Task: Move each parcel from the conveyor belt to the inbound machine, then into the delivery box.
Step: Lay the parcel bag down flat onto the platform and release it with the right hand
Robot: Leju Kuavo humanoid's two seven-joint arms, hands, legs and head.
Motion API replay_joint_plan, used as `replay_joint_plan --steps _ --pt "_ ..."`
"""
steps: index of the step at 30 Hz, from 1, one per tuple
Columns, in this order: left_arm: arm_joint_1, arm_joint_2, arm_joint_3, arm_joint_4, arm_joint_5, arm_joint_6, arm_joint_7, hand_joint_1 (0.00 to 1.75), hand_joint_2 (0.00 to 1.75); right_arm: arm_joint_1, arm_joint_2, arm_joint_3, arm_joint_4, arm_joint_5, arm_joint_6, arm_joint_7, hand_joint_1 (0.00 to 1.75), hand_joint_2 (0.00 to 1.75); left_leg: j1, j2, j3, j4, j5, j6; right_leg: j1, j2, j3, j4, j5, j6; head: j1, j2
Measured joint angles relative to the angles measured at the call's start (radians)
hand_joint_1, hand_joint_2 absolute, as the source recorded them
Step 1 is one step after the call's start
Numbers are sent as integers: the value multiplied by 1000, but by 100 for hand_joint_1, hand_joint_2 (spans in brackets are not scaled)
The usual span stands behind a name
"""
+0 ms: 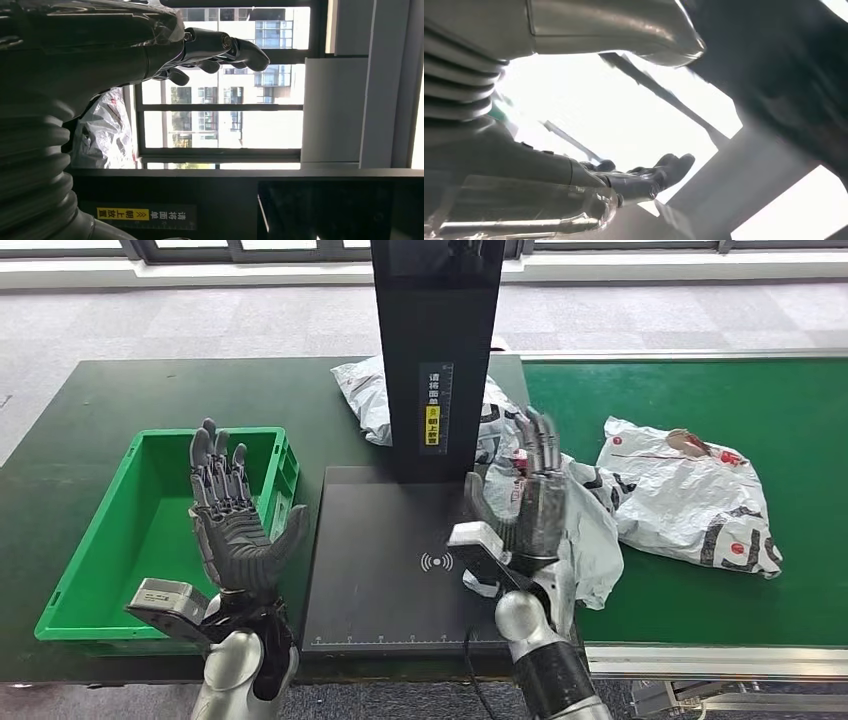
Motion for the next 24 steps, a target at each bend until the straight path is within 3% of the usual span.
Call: replay_joint_plan --steps 2,5,9,15,24 --pt "-12 0 -18 17 -41 -12 5 0 175 39 10 -61 -209 -25 -28 -64 0 175 0 -1 0 0 -1 0 0 -1 0 -1 -1 1 0 0" --pt "-66 0 -64 82 -137 -42 57 0 175 74 14 -142 -429 -69 -29 -58 0 175 -1 -2 0 0 -2 3 -2 -1 1 -1 -2 3 0 0" --pt "-165 -7 -120 223 -253 -67 122 0 175 98 12 -209 -607 -90 -27 -59 0 175 -2 2 1 1 -2 4 -3 2 2 -1 1 4 0 0" --pt "-281 -34 -163 454 -341 -61 149 0 175 112 9 -259 -707 -79 -26 -59 0 175 -2 4 2 1 -1 4 -3 4 2 -1 2 5 0 0" --pt "-350 -64 -183 629 -414 -52 181 0 175 118 8 -289 -732 -71 -26 -58 0 175 -2 4 2 1 -1 4 -2 4 2 -1 2 5 0 0"
